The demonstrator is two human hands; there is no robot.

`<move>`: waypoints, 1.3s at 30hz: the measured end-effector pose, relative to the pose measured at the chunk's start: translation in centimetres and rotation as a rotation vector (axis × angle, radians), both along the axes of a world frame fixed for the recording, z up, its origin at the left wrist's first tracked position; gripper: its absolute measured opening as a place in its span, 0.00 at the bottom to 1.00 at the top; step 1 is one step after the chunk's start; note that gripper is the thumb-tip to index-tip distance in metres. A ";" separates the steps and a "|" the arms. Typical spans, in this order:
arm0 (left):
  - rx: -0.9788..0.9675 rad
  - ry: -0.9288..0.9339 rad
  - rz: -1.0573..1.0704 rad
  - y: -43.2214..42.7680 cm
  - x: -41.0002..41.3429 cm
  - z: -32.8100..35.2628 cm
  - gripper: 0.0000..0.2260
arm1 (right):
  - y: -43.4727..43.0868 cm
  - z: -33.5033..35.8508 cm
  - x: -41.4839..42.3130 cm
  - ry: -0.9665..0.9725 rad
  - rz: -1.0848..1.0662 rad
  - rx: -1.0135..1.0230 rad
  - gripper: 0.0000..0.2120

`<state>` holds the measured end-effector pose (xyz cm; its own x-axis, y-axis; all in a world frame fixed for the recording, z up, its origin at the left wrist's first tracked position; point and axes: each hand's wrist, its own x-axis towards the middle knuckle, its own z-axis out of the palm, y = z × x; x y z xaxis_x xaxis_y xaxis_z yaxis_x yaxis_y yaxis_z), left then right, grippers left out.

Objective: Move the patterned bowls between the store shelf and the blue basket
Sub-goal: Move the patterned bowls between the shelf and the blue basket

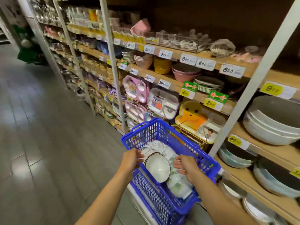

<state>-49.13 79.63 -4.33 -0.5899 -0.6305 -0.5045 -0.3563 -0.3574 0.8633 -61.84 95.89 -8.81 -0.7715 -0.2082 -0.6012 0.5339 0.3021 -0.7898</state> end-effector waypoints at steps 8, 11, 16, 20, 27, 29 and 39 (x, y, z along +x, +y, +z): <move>-0.149 -0.175 -0.155 -1.1 -8.0 -6.8 0.10 | -1.9 -5.7 -4.0 -0.122 0.054 0.100 0.13; -0.203 -0.305 -0.189 -1.3 -10.0 -9.5 0.09 | -2.4 -8.3 -5.8 -0.105 0.138 0.226 0.12; -0.304 -0.430 -0.229 -1.7 -12.9 -13.0 0.12 | -3.8 -12.5 -8.3 -0.136 0.237 0.344 0.14; -0.355 -0.608 -0.317 -1.9 -13.9 -15.6 0.16 | -4.0 -16.2 -8.2 -0.225 0.261 0.413 0.14; -0.517 -0.670 -0.448 -2.1 -14.4 -18.2 0.20 | -5.5 -20.9 -4.3 -0.622 0.128 0.266 0.12; -0.543 -0.695 -0.452 -2.2 -14.6 -18.7 0.20 | -6.2 -22.1 -4.0 -0.661 0.031 0.227 0.10; -0.573 -0.718 -0.554 -2.9 -14.8 -19.1 0.24 | -6.4 -21.0 -4.6 -0.497 -0.011 0.274 0.17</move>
